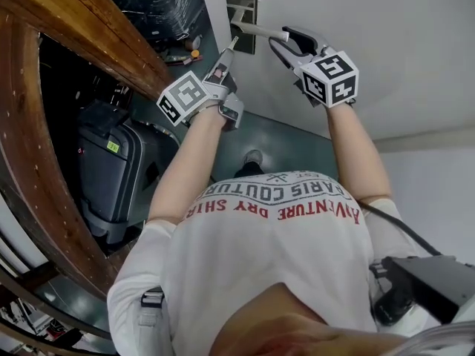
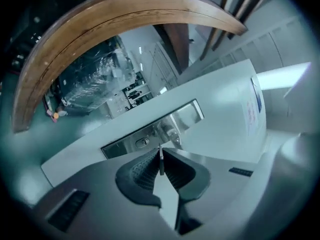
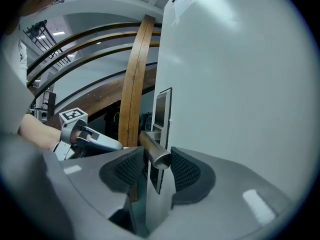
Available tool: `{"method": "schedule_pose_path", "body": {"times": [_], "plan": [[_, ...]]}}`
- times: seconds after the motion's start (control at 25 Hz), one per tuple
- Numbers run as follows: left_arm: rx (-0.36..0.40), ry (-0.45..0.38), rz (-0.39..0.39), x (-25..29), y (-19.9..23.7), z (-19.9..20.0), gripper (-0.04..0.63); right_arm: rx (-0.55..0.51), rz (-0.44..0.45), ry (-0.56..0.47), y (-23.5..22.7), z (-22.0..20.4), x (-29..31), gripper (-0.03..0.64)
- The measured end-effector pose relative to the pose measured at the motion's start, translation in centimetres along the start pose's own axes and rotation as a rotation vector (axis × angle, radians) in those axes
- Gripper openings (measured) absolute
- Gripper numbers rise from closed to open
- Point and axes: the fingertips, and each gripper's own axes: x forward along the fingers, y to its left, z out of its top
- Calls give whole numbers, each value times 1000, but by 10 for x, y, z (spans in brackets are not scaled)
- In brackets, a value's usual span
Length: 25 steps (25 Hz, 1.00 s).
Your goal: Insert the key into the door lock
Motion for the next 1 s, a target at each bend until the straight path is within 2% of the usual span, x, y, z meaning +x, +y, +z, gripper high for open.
{"method": "schedule_pose_path", "body": {"times": [0.12,0.24,0.76,1.0], "plan": [[-141,-52,-11,16,18,-3,21,3,-4,-5,-1,0,0,164],[-225,-95,-6,28,30,-8,21,6,-9,-10,-1,0,1,164],[-269,-178,15,42,41,-4,21,5,2,-4,3,1,-1,163],[-325,-190,0,45,43,-8,21,10,2,-2,3,0,-1,163]]}}
